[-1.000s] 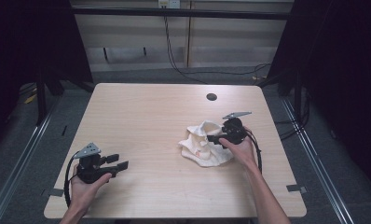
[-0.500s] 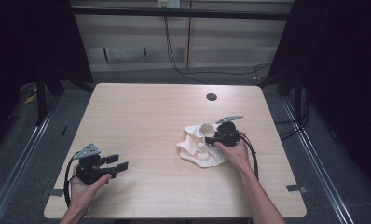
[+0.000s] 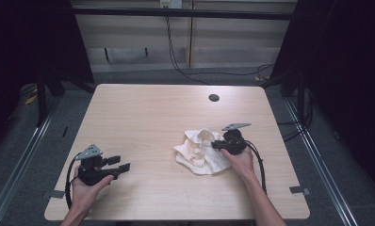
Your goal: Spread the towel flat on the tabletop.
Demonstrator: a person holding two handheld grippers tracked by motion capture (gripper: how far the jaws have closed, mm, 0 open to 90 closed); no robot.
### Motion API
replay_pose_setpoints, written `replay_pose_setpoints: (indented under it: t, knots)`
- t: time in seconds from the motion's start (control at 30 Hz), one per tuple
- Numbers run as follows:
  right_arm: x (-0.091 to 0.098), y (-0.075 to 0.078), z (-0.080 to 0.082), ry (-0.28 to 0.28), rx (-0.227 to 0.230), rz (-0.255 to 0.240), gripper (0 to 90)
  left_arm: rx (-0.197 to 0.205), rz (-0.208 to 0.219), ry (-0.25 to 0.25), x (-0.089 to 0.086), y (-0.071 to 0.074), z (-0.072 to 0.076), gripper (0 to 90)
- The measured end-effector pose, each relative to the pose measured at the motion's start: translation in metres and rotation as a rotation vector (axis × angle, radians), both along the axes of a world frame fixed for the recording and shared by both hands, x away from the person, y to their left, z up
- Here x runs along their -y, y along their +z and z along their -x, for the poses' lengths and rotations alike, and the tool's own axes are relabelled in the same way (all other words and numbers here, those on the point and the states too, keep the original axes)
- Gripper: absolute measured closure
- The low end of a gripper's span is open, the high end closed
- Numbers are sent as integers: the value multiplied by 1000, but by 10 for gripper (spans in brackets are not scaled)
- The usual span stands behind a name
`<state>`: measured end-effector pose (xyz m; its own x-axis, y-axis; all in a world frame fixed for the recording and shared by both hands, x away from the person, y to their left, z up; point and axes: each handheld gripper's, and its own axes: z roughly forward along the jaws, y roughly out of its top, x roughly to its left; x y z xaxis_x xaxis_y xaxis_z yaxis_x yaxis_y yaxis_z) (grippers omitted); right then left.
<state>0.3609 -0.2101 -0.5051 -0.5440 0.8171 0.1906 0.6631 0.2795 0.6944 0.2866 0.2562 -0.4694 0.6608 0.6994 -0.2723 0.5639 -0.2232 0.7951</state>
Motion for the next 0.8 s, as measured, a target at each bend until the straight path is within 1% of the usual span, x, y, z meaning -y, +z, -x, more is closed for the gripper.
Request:
replay_pose_setpoints:
  t: [0.07,0.1,0.13,0.2,0.23,0.37,0.5,0.57,0.67,0.73,0.8]
  knots:
    - [0,-1,2,4,4,-7,854,0,0,-1,0,0,0,412]
    - [-1,-1,7,4,0,-16,858,1,-1,-2,0,0,0,412]
    - [-1,-1,7,4,0,-16,858,1,-1,-2,0,0,0,412]
    - [-2,-2,12,16,-3,-31,861,2,-2,-3,1,0,0,412]
    - [-2,-2,13,12,-10,-35,861,2,-2,-3,1,0,0,412]
    - [-5,-2,19,35,-9,-48,862,0,-4,-2,1,0,0,412]
    - [-13,-3,25,64,-7,-55,862,-4,-9,-1,2,0,0,412]
    - [-17,-3,28,81,-14,-70,862,-10,-10,5,2,-1,-1,435]
    - [-25,-3,33,106,-14,-63,862,-16,-4,13,3,-1,-2,464]
    - [-32,-2,38,125,5,-46,862,-18,-2,12,3,-1,-1,475]
    - [-38,-3,43,142,5,-50,862,-17,-3,14,5,-1,-2,478]
